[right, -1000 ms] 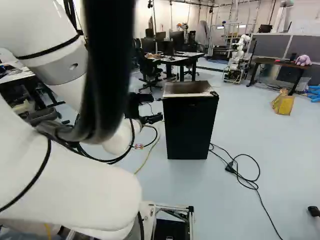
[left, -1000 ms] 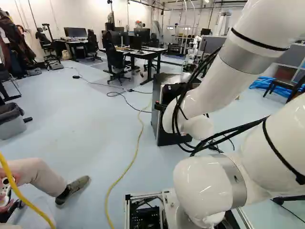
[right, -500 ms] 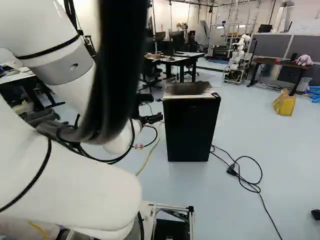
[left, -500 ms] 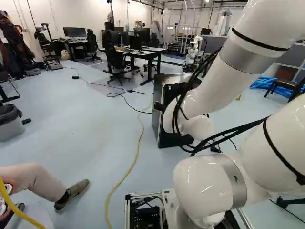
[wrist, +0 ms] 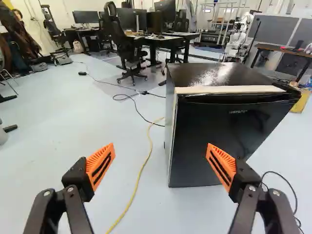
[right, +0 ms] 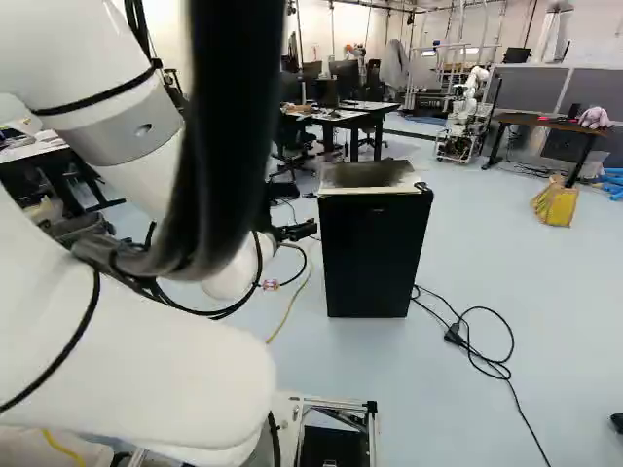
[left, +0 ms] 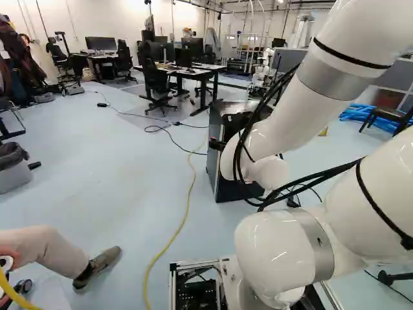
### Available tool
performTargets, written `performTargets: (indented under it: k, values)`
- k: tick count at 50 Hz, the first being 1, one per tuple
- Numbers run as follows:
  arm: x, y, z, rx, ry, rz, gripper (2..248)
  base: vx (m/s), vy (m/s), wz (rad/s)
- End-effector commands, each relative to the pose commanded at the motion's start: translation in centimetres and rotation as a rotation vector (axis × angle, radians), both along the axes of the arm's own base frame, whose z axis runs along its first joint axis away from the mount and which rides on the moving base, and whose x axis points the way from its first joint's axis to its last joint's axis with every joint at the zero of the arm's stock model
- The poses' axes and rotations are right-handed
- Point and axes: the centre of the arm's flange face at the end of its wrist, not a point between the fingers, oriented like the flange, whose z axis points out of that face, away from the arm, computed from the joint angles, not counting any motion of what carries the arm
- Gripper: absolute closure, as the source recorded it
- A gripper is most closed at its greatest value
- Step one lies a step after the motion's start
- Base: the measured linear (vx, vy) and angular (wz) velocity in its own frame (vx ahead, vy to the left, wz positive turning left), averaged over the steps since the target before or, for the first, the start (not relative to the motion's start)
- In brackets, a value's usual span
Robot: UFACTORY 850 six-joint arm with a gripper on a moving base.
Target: Grab a drink from the fridge
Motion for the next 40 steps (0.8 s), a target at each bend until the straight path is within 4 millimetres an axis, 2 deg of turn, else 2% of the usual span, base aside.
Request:
performTargets:
  k: [40]
  values:
    - [0.00, 0.00, 0.00, 0.000, 0.000, 0.000, 3, 0.046, 0.001, -0.002]
